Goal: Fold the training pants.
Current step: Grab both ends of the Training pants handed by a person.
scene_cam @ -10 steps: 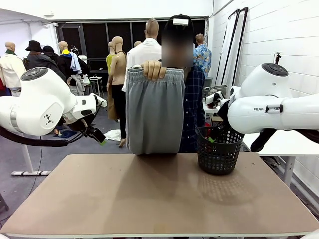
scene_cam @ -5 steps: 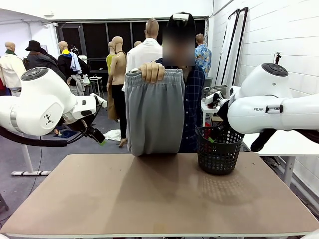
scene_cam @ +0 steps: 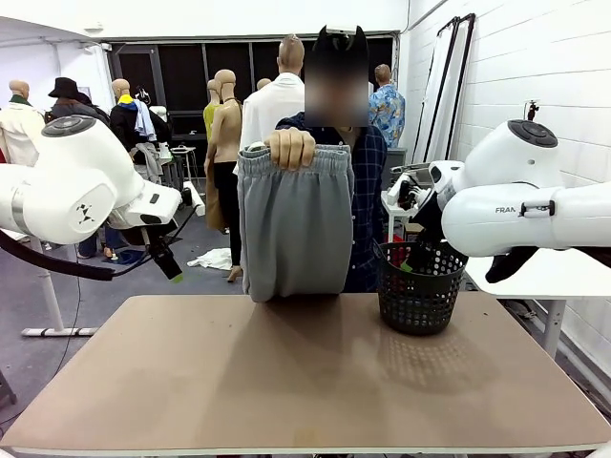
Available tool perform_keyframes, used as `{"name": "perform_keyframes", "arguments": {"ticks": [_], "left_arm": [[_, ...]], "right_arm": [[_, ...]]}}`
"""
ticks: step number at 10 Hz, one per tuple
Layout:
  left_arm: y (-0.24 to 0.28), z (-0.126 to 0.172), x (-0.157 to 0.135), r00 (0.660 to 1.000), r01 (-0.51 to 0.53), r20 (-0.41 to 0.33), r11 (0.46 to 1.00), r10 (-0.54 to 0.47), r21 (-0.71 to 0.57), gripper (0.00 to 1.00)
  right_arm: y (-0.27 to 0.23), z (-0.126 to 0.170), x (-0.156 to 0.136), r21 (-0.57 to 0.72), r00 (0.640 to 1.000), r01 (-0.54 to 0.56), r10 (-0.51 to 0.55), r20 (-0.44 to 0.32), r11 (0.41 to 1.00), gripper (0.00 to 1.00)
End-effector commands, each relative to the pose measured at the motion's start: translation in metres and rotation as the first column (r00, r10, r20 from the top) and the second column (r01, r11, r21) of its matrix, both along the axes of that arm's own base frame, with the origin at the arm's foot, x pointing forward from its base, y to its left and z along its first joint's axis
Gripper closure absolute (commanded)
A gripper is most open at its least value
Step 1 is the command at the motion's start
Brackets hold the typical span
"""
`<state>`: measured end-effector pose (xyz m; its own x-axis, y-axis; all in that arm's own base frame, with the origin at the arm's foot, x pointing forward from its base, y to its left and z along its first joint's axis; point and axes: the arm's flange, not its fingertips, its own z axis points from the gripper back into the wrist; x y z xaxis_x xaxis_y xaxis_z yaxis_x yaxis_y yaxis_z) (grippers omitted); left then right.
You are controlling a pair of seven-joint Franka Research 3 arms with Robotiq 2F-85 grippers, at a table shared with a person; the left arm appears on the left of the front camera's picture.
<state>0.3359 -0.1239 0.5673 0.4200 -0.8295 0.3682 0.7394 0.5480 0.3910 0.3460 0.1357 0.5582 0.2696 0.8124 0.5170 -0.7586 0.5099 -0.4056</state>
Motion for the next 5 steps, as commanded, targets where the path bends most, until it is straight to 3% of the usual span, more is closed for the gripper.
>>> {"name": "perform_keyframes", "arguments": {"ticks": [1, 3, 5], "left_arm": [[0.008, 0.007, 0.005, 0.985, 0.172, 0.011, 0.984, -0.172, 0.046, 0.00], [0.011, 0.006, 0.009, 0.948, 0.312, 0.039, 0.947, -0.315, 0.073, 0.00], [0.011, 0.004, 0.014, 0.920, 0.384, 0.050, 0.919, -0.389, 0.092, 0.00]], "right_arm": [[-0.006, -0.003, 0.013, -0.023, 0.987, -0.155, 0.156, 0.028, 0.988, 0.00], [-0.004, -0.004, 0.023, -0.038, 0.946, -0.322, 0.323, 0.020, 0.946, 0.00], [0.003, -0.005, 0.028, -0.068, 0.923, -0.381, 0.383, 0.017, 0.922, 0.00]]}}
